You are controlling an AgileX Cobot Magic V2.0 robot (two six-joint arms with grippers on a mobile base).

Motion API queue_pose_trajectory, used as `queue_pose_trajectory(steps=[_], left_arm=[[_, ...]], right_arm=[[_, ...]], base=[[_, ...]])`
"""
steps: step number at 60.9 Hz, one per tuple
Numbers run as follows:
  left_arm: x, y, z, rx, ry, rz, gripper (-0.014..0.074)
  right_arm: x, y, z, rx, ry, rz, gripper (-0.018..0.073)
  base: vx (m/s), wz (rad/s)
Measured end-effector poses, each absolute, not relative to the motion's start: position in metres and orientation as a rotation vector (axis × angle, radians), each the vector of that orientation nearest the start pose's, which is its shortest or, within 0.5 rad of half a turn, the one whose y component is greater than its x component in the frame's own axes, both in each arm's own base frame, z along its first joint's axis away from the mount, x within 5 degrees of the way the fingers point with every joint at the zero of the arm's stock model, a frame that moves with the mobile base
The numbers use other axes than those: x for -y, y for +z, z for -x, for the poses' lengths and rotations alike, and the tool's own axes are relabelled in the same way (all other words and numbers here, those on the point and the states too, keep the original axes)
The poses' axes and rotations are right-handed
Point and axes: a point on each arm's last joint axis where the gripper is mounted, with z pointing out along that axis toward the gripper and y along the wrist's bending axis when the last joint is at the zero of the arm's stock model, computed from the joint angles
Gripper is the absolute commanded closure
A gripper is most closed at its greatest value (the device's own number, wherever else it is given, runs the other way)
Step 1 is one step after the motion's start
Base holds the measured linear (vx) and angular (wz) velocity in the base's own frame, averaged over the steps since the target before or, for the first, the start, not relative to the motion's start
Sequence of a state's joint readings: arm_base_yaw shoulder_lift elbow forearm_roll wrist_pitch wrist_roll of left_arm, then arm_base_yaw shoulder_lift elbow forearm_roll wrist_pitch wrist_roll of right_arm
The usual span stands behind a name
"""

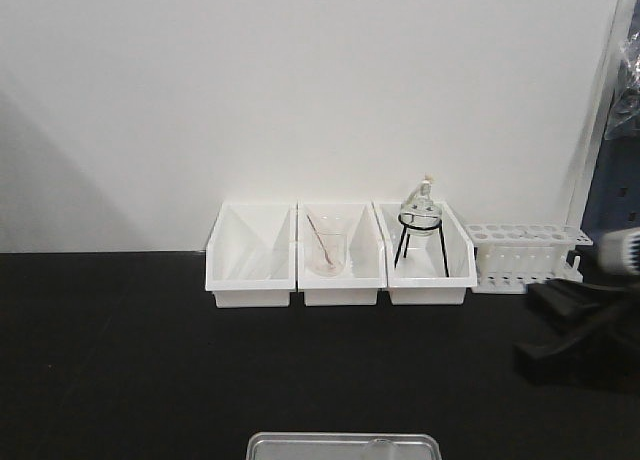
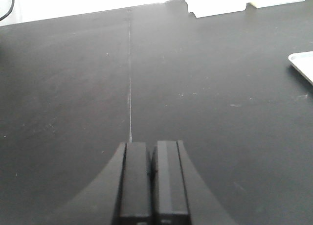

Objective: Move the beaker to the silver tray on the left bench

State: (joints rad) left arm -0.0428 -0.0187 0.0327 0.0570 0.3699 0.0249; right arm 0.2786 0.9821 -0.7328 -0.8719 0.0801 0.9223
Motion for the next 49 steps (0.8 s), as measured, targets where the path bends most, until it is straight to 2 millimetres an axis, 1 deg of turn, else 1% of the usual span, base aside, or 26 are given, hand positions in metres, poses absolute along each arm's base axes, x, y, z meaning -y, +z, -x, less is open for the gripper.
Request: queue_pose_trajectory(steps=[3,11,17,23,34,40,49], left_arm=[[0.0,0.17,-0.052,-1.864,0.044,-0.098,0.0595],[0.0,0.17,-0.052,-1.864,0.044,-0.098,0.0595],[0.0,0.17,-0.052,-1.864,0.044,-0.098,0.0595],[0.0,0.17,-0.052,-1.864,0.044,-0.098,0.0595],[0.0,0.17,-0.052,-1.864,0.044,-0.098,0.0595],[0.0,0.17,-0.052,-1.864,0.044,-0.098,0.0595],[0.0,0.17,-0.052,-1.864,0.044,-0.098,0.0595]], right_arm=[[-0.044,0.34,-0.192,-1.788,0.146,0.111,0.0571],[-0.027,0.321,-0.151,-1.794,0.1,0.057,0.0571],[-0.019,0.306,-0.128,-1.774,0.08,0.06,0.0571],[-0.013,0.3,-0.107,-1.717,0.091,0.052,0.0571],[-0.008,0.286,-0.088,-1.672,0.102,0.043,0.0571],[-0.007,0.282,-0.085,-1.664,0.103,0.041,0.0571],[-0.007,0.281,-0.084,-1.661,0.104,0.041,0.0571]], base=[[0.0,0.0],[0.0,0.0],[0.0,0.0],[0.0,0.0],[0.0,0.0],[0.0,0.0],[0.0,0.0]])
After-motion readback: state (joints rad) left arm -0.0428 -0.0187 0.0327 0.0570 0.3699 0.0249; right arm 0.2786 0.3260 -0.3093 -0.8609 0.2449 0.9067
